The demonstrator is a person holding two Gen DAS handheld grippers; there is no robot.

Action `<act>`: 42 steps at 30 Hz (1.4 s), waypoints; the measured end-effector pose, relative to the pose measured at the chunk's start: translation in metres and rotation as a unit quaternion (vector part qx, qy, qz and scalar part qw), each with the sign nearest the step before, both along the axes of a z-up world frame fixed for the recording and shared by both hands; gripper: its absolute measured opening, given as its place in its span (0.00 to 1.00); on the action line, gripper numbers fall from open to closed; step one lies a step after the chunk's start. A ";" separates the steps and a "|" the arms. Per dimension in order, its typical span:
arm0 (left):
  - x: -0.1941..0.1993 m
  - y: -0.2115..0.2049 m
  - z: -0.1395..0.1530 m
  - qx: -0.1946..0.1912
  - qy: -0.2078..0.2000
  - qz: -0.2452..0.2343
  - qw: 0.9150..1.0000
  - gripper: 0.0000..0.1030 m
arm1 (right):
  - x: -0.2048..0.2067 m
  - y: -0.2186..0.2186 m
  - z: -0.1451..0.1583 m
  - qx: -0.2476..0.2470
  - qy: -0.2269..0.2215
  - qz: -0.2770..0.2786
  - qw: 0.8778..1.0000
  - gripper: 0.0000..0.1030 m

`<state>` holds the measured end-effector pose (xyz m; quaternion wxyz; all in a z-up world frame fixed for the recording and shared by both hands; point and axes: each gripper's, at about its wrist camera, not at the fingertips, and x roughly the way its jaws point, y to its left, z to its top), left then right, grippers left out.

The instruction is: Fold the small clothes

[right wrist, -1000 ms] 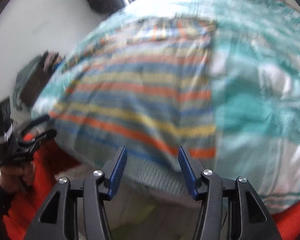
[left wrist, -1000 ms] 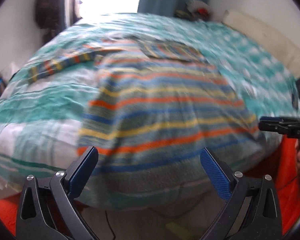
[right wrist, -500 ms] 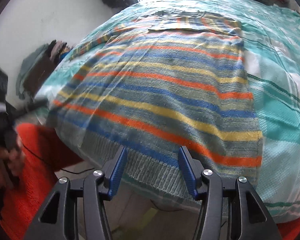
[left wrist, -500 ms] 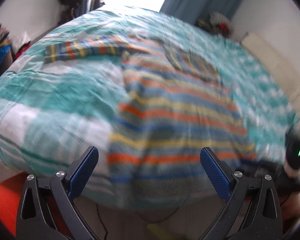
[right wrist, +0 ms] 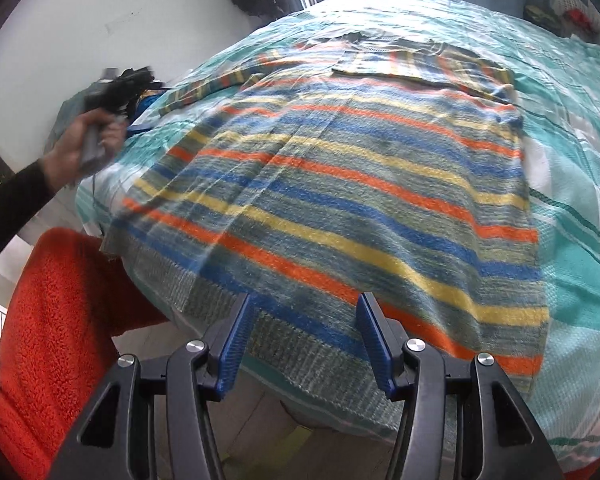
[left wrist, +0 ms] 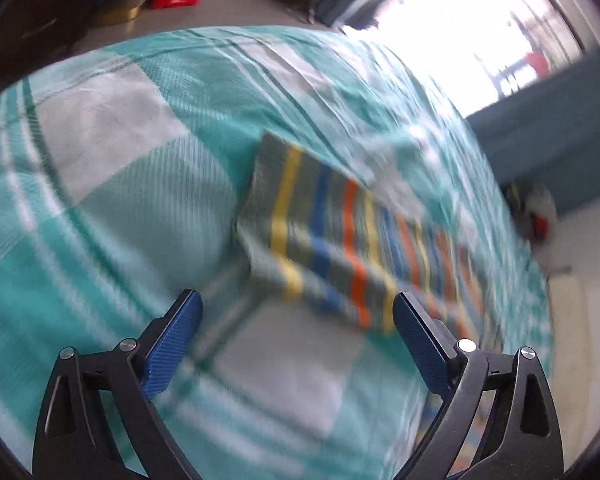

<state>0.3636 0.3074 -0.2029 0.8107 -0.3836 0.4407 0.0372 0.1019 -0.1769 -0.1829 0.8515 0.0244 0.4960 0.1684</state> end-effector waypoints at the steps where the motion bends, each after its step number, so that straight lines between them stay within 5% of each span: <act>1: 0.004 0.002 -0.001 -0.003 -0.009 0.012 1.000 0.92 | 0.001 0.001 -0.002 -0.001 0.001 0.002 1.000 0.52; 2: 0.008 0.003 -0.001 -0.009 -0.017 0.025 1.000 0.88 | 0.002 0.001 -0.003 -0.001 0.002 0.002 1.000 0.52; 3: 0.012 0.002 -0.002 -0.015 -0.019 0.032 0.999 0.60 | 0.003 0.001 -0.004 0.000 0.004 0.002 1.000 0.52; 4: 0.016 0.001 -0.004 -0.016 -0.011 0.032 0.999 0.21 | 0.004 0.001 -0.005 0.002 0.005 0.002 1.000 0.52; 5: 0.023 -0.001 -0.005 -0.003 0.009 0.029 1.000 0.04 | 0.005 0.000 -0.005 0.006 0.005 0.000 1.000 0.52; 6: 0.027 -0.004 -0.003 0.013 0.019 0.026 0.999 0.03 | 0.005 -0.001 -0.005 0.009 0.004 0.000 1.000 0.52; 10: 0.047 -0.045 0.056 0.087 -0.034 -0.031 0.995 0.03 | 0.002 -0.004 -0.001 0.017 -0.004 -0.001 1.000 0.52; 13: 0.062 -0.116 0.121 0.122 -0.109 -0.114 0.980 0.03 | -0.002 -0.003 -0.001 0.021 -0.007 0.006 1.000 0.52; 18: 0.060 -0.278 0.184 0.174 -0.196 -0.265 0.928 0.06 | -0.003 0.000 -0.004 0.029 -0.006 0.014 0.999 0.52; 20: 0.053 -0.344 0.170 0.196 -0.194 -0.304 0.912 0.22 | -0.004 0.000 -0.003 0.032 -0.007 0.013 0.999 0.52; 21: 0.053 -0.369 0.155 0.198 -0.182 -0.325 0.907 0.59 | -0.005 -0.001 -0.003 0.032 -0.009 0.012 0.999 0.52; 22: 0.046 -0.394 0.136 0.197 -0.162 -0.348 0.902 0.86 | -0.005 -0.002 -0.003 0.031 -0.010 0.011 0.999 0.52; 27: -0.020 -0.433 0.045 0.185 -0.067 -0.447 0.872 0.72 | -0.008 -0.013 0.001 0.035 -0.018 -0.001 0.999 0.52; 31: -0.058 -0.372 0.042 0.183 -0.065 -0.428 0.883 0.77 | -0.007 -0.024 0.002 0.039 -0.019 -0.010 0.999 0.52; 34: -0.079 -0.301 0.043 0.175 -0.063 -0.364 0.913 0.85 | 0.003 -0.033 0.009 0.057 -0.016 -0.023 0.998 0.52; 37: -0.097 -0.261 0.026 0.167 -0.034 -0.328 0.929 0.85 | 0.026 -0.040 0.030 0.088 -0.012 -0.033 0.995 0.52; 39: -0.114 -0.246 0.017 0.159 -0.049 -0.318 0.933 0.85 | 0.056 -0.040 0.048 0.107 -0.002 -0.026 0.994 0.52; 42: -0.137 -0.251 0.014 0.186 -0.097 -0.319 0.924 0.85 | 0.118 -0.039 0.077 0.153 0.008 -0.021 0.988 0.53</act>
